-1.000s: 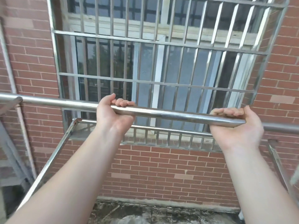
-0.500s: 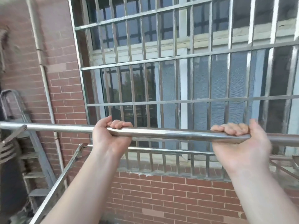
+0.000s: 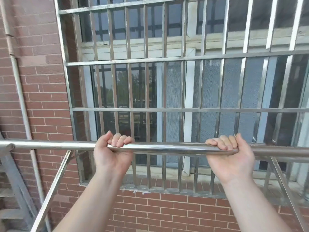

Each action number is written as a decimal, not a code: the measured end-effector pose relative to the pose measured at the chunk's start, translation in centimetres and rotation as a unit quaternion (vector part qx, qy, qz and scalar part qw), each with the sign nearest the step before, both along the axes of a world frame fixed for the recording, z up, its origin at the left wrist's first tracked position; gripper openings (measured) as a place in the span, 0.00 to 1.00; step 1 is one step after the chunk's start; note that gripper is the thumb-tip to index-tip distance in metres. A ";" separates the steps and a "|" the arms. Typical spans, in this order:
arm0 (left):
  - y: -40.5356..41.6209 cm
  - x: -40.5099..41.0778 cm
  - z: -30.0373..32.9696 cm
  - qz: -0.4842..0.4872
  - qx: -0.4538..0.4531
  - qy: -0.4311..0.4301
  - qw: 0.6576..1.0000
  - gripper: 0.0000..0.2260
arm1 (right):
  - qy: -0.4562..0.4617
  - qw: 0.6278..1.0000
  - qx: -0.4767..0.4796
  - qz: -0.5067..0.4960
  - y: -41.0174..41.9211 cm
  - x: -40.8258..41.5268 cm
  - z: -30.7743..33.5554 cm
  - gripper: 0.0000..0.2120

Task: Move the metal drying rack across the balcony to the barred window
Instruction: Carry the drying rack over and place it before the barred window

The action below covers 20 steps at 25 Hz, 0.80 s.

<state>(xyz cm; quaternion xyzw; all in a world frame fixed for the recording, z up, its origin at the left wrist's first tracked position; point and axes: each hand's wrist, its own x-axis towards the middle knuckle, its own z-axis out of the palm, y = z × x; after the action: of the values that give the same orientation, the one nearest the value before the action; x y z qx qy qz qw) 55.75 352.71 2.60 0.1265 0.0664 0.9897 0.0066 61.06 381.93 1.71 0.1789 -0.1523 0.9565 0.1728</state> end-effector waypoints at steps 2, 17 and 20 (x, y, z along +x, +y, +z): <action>-1.2 -1.2 -1.2 -0.019 0.002 0.016 1.000 0.14 | 0.006 1.000 0.008 0.000 -0.9 -0.5 -0.9 0.17; -6.4 -1.4 -10.6 -0.058 -0.057 0.010 0.997 0.15 | -0.032 0.998 -0.015 -0.044 -6.2 2.3 -10.9 0.15; -6.8 0.7 -11.3 -0.047 -0.074 0.004 0.996 0.15 | -0.037 0.998 -0.009 -0.049 -6.5 4.5 -11.4 0.15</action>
<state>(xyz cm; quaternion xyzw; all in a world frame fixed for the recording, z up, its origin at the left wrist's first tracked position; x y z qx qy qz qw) 56.45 345.90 -8.67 0.1322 0.1336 0.9802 0.0618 65.53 375.42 -9.67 0.1340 -0.1583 0.9543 0.2153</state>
